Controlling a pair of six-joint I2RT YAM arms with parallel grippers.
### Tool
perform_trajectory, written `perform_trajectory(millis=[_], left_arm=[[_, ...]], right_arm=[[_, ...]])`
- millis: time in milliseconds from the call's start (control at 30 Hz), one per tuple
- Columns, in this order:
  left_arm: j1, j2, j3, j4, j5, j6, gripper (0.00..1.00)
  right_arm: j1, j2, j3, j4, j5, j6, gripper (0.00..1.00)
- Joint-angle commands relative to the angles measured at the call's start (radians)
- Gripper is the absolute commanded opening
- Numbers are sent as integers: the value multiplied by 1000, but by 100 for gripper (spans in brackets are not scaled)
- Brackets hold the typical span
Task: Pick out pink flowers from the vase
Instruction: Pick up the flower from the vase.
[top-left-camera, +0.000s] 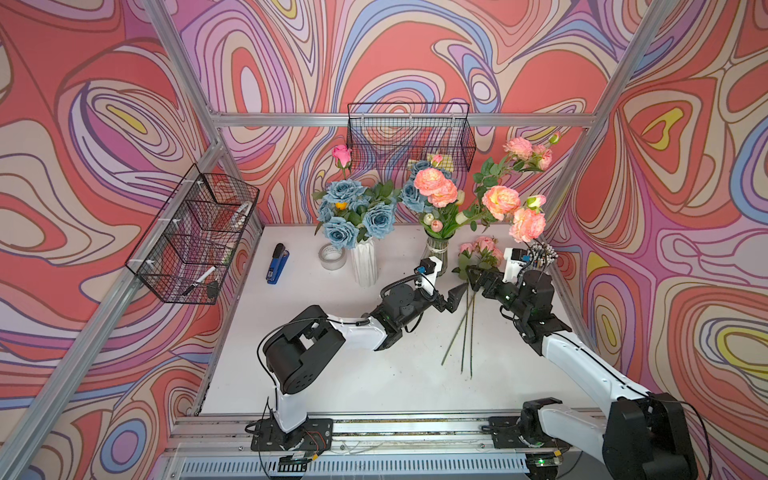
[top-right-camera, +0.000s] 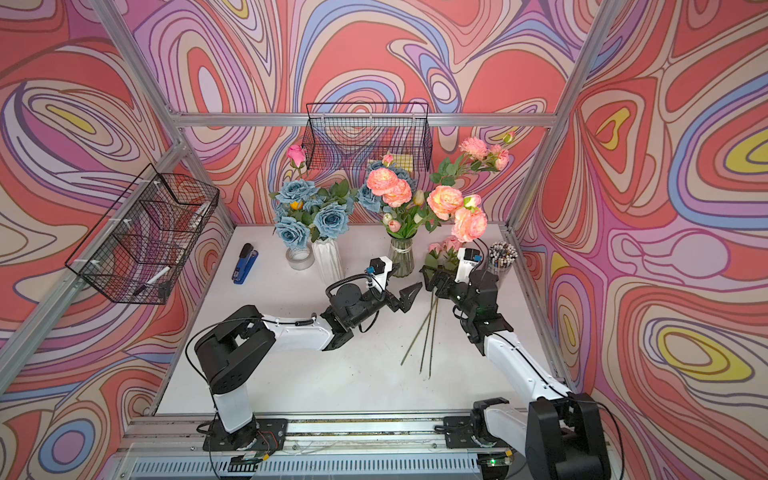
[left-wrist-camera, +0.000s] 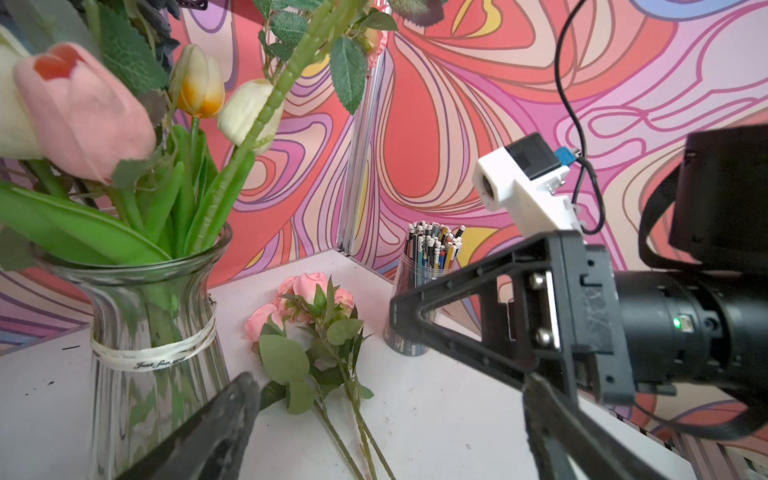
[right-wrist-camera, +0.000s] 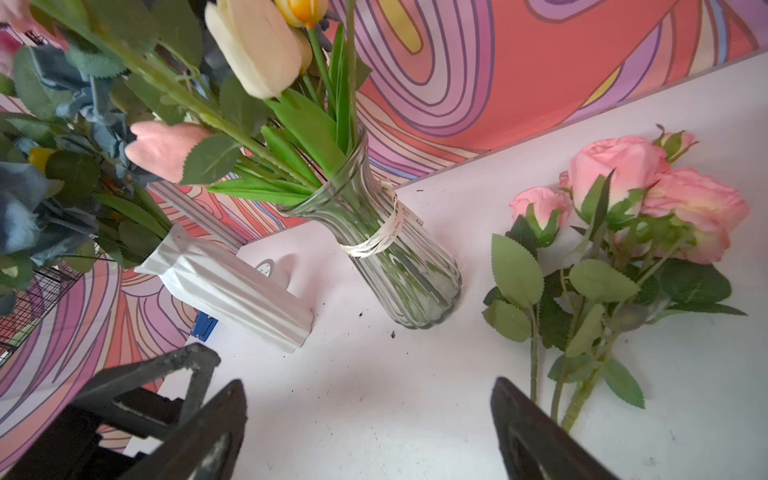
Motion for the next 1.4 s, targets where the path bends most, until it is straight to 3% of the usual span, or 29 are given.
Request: perform_trajectory(millis=[0, 200, 300, 667, 1000, 1367], left_arm=[[20, -6, 19, -4, -23, 27, 99], [36, -39, -22, -14, -51, 31, 99], [38, -57, -58, -15, -62, 36, 99], [63, -18, -114, 82, -139, 25, 98], [89, 42, -216, 204, -191, -19, 97], [96, -3, -387, 214, -542, 54, 100]], right_arm=[[10, 31, -50, 171, 55, 17, 90], [21, 112, -103, 312, 95, -2, 86], [41, 172, -154, 470, 109, -22, 84], [215, 383, -180, 931, 301, -182, 78], [274, 484, -49, 1015, 391, -305, 73], [273, 556, 106, 950, 409, -382, 60]])
